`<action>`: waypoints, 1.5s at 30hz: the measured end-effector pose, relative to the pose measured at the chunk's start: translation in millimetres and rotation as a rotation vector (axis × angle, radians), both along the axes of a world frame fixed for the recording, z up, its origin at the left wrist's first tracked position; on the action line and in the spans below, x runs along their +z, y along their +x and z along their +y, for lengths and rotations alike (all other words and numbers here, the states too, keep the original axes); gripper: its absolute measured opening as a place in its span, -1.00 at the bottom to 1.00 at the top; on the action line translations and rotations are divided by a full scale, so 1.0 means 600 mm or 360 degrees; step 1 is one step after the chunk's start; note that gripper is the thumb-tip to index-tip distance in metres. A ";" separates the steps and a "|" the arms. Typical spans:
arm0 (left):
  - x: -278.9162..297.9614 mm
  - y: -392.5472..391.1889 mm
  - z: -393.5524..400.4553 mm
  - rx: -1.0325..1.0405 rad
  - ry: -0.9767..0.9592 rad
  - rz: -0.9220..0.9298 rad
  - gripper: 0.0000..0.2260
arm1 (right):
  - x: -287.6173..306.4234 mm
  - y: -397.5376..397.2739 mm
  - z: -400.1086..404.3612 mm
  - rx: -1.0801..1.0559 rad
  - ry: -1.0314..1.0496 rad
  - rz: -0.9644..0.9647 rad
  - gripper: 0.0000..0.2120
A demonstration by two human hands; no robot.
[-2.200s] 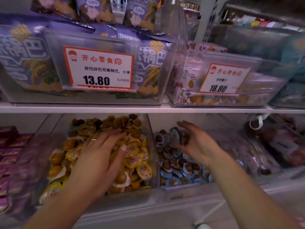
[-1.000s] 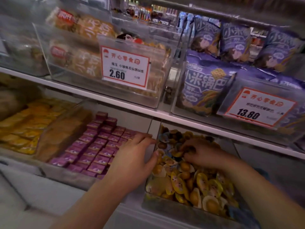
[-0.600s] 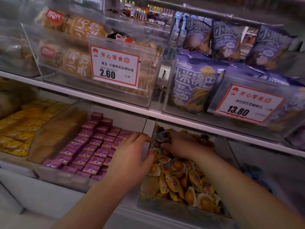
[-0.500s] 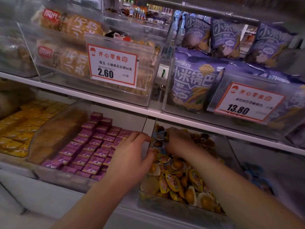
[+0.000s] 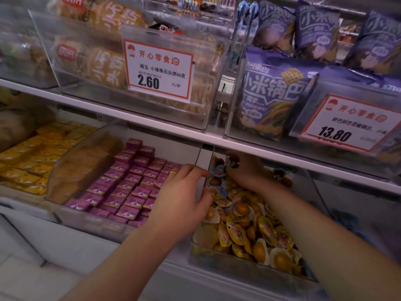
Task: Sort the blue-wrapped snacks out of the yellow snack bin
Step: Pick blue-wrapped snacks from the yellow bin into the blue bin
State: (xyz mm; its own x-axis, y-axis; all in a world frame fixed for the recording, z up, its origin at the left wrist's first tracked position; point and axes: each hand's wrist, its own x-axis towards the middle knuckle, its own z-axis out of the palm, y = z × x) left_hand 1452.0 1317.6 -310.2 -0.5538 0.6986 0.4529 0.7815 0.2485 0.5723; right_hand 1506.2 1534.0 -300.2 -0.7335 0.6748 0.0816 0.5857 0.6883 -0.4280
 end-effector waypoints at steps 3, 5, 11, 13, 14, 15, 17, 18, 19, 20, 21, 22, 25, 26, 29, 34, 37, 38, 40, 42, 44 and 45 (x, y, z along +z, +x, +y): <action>-0.003 -0.001 0.004 0.0014 -0.0016 0.0016 -0.70 | -0.013 -0.029 -0.004 0.0293 -0.0057 -0.0321 -0.18; -0.005 -0.002 0.006 0.0010 -0.0037 0.0048 -0.70 | -0.022 -0.047 0.000 0.0312 0.0018 -0.0442 -0.14; -0.007 -0.004 0.007 0.0024 -0.0057 0.0074 -0.66 | -0.008 -0.064 0.023 0.0303 -0.0083 -0.0340 -0.47; -0.007 -0.005 0.007 0.0016 -0.0064 0.0081 -0.65 | 0.004 -0.069 0.026 0.0299 -0.0067 -0.0478 -0.46; -0.007 -0.006 0.007 0.0012 -0.0067 0.0085 -0.65 | 0.011 -0.071 0.027 0.0286 -0.0064 -0.0534 -0.47; -0.007 -0.006 0.007 0.0010 -0.0067 0.0086 -0.64 | 0.016 -0.072 0.030 0.0274 -0.0093 -0.0566 -0.49; -0.007 -0.006 0.008 0.0011 -0.0059 0.0082 -0.64 | 0.022 -0.072 0.036 0.0285 -0.0227 -0.0553 -0.46; -0.007 -0.005 0.008 0.0013 -0.0051 0.0077 -0.64 | 0.020 -0.071 0.037 0.0291 -0.0283 -0.0506 -0.44; -0.007 -0.004 0.008 0.0016 -0.0042 0.0073 -0.65 | 0.014 -0.071 0.037 0.0290 -0.0303 -0.0446 -0.41; -0.007 -0.004 0.008 0.0020 -0.0035 0.0070 -0.65 | 0.004 -0.072 0.036 0.0277 -0.0272 -0.0389 -0.39; -0.007 -0.004 0.009 0.0023 -0.0031 0.0070 -0.66 | -0.008 -0.071 0.034 0.0262 -0.0207 -0.0339 -0.38; -0.007 -0.003 0.009 0.0022 -0.0034 0.0071 -0.66 | -0.018 -0.070 0.031 0.0258 -0.0133 -0.0299 -0.38; -0.006 -0.004 0.008 -0.0002 -0.0059 0.0070 -0.64 | -0.025 -0.056 0.032 0.0304 -0.0106 -0.0221 -0.39; -0.005 -0.004 0.008 -0.0005 -0.0060 0.0070 -0.64 | -0.019 -0.047 0.033 0.0293 -0.0150 -0.0191 -0.41; 0.004 0.003 0.008 0.0048 -0.0019 0.0132 -0.67 | 0.007 -0.002 0.029 0.0111 -0.0421 0.0009 -0.55; 0.024 0.050 0.027 -0.0048 0.0337 0.0325 -0.75 | 0.058 0.120 -0.036 -0.0129 -0.1606 0.0926 -0.74; 0.025 0.103 0.051 -0.0285 0.0412 -0.0215 -0.69 | 0.052 0.194 -0.082 -0.0184 -0.1968 0.1131 -0.76; 0.022 0.119 0.062 -0.0352 0.0372 -0.0407 -0.63 | 0.047 0.211 -0.092 -0.0201 -0.2031 0.1226 -0.78; 0.011 0.142 0.085 -0.0466 0.0284 -0.0598 -0.56 | 0.035 0.231 -0.102 -0.0258 -0.2100 0.1425 -0.73; 0.004 0.150 0.100 -0.0517 0.0270 -0.0610 -0.67 | 0.029 0.242 -0.107 -0.0289 -0.2141 0.1556 -0.70; 0.003 0.144 0.106 -0.0488 0.0294 -0.0606 -0.69 | 0.025 0.248 -0.105 -0.0320 -0.2170 0.1573 -0.74; 0.002 0.137 0.109 -0.0458 0.0293 -0.0582 -0.68 | 0.023 0.251 -0.103 -0.0342 -0.2162 0.1551 -0.76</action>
State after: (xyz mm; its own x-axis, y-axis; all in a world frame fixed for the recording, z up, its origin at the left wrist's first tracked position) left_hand 1534.0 1382.9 -309.3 -0.4962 0.7730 0.3953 0.5433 -0.0787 0.8359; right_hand 1656.8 1472.4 -286.4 -0.6557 0.7066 -0.2661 -0.2083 -0.5081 -0.8357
